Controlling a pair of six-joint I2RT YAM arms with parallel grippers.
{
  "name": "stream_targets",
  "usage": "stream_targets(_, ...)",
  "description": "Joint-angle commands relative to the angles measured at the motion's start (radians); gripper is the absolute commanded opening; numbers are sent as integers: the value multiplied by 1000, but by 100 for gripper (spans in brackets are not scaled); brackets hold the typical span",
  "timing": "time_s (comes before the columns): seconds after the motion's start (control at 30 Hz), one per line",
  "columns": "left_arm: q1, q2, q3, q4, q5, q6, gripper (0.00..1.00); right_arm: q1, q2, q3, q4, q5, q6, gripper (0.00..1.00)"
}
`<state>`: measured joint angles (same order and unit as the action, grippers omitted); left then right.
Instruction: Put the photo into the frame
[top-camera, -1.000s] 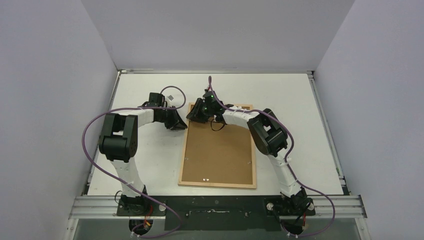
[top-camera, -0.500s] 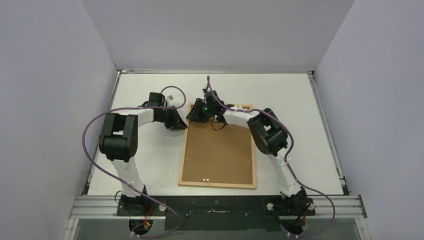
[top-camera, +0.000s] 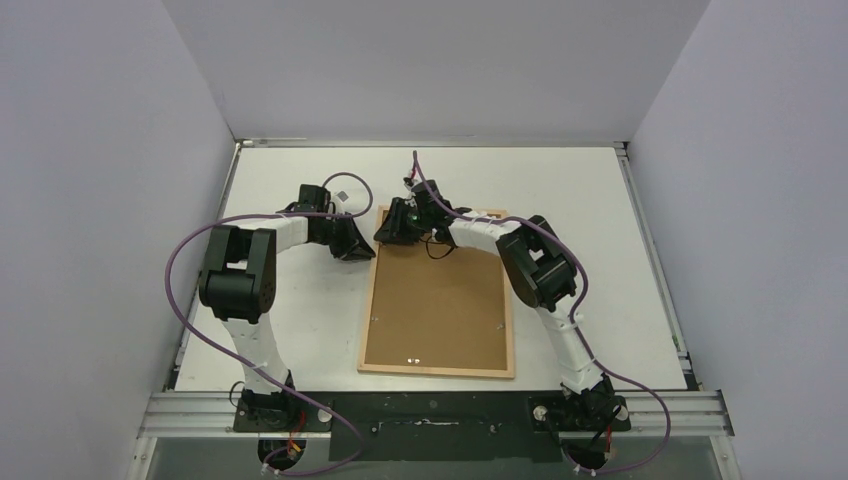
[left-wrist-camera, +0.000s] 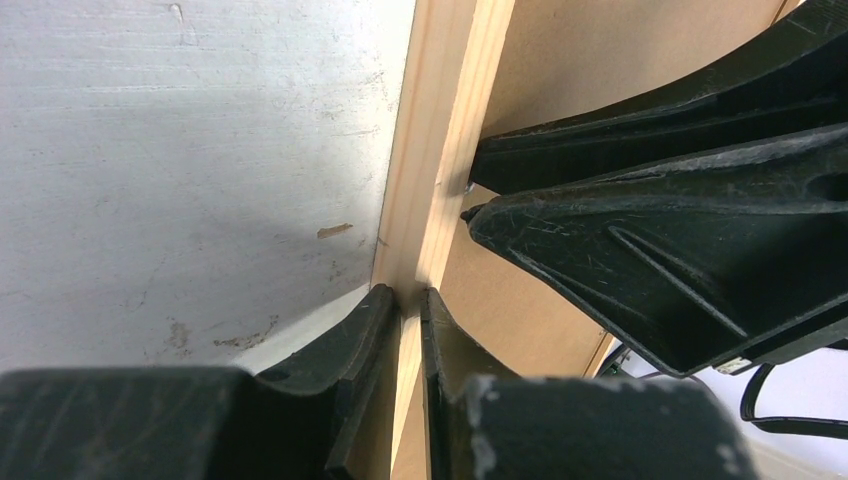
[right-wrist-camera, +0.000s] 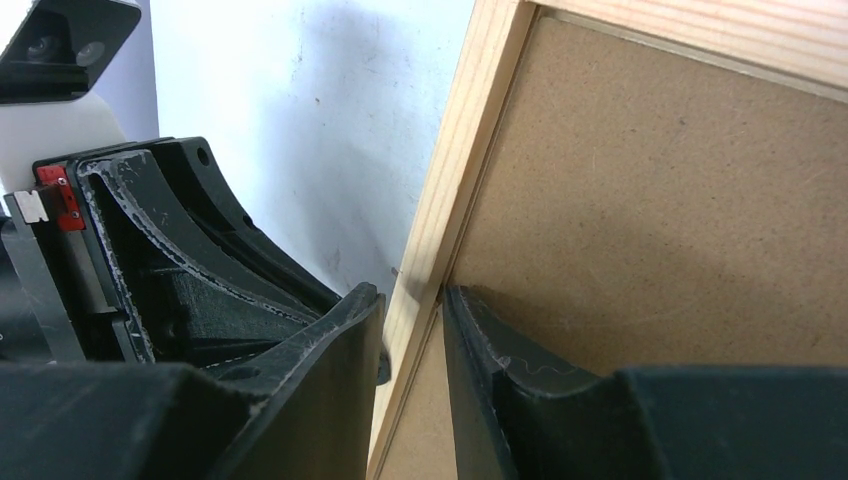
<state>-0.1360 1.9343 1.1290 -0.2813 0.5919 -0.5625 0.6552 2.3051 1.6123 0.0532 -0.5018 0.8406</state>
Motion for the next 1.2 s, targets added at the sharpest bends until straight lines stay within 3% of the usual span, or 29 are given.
stream_targets(0.0,-13,52,13,-26,-74,39,10,23,61,26,-107,-64,-18,30)
stream_targets(0.17,-12,41,36,-47,-72,45,10,1,43,69,18,-71,101,31)
stream_targets(0.3,-4,26,62,-57,-72,47,12,-36,-37,88,2,28,108,32)
stream_targets(0.53,11,11,128,-61,-46,49,28,-123,-258,-90,-42,229,55,35)
stream_targets(0.73,13,43,199,-42,-33,48,37,-171,-401,-196,-195,392,-37,36)
stream_targets(1.0,11,126,293,-44,-49,46,47,-206,-390,-217,-255,449,-12,36)
stream_targets(1.17,-11,161,328,-66,-82,54,50,-207,-356,-221,-233,431,34,43)
